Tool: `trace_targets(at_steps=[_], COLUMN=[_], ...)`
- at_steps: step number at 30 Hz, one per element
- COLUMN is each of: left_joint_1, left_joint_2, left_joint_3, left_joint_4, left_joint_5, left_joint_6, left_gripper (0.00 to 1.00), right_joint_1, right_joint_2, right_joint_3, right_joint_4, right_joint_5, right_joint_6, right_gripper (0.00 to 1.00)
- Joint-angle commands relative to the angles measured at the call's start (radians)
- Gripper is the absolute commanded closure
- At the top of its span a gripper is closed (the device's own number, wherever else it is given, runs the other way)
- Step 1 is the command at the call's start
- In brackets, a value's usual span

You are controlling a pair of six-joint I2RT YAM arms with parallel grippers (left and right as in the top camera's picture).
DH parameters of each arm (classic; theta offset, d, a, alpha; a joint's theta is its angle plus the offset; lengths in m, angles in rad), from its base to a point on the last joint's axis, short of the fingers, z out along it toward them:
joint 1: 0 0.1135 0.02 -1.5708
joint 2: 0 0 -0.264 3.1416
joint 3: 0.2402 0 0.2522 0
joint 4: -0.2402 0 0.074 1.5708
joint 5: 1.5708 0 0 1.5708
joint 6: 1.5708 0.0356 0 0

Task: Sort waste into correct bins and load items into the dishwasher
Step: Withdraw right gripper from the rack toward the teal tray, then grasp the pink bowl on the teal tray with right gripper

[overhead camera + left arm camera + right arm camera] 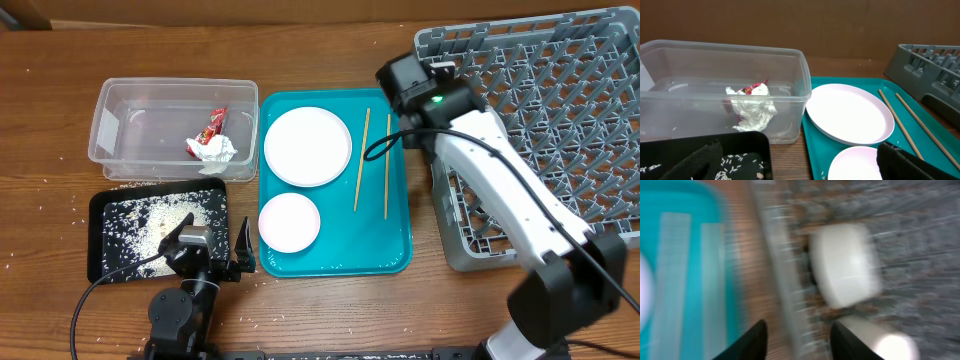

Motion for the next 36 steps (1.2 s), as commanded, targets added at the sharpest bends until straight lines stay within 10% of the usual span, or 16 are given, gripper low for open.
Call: trace_targets(at_steps=[1, 6, 24, 33, 36], left_joint_1=[0.010, 0.010, 0.010, 0.010, 0.010], left_joint_2=[-0.011, -0.011, -0.011, -0.011, -0.011], left_joint_3=[-0.004, -0.004, -0.004, -0.004, -0.004], left_joint_4=[0.001, 0.001, 0.001, 0.001, 0.001], left_joint_5=[0.008, 0.008, 0.008, 0.008, 0.008], left_joint_6=[0.000, 0.000, 0.000, 0.000, 0.000], left_gripper=[0.00, 0.00, 0.00, 0.00, 0.00], right_joint_1=[0.000, 0.048, 0.341, 0.357, 0.341], right_joint_2=[-0.074, -0.056, 0.101, 0.174, 0.147], right_joint_3=[0.042, -0.003, -0.333, -0.335, -0.322], right_joint_4=[0.011, 0.011, 0.334, 0.336, 0.310], right_joint_5=[-0.532, -0.832, -0.570, -0.578, -0.554], right_joint_6=[0.019, 0.021, 0.410, 0.435, 0.433], right_gripper=[0.55, 0.56, 0.56, 0.96, 0.96])
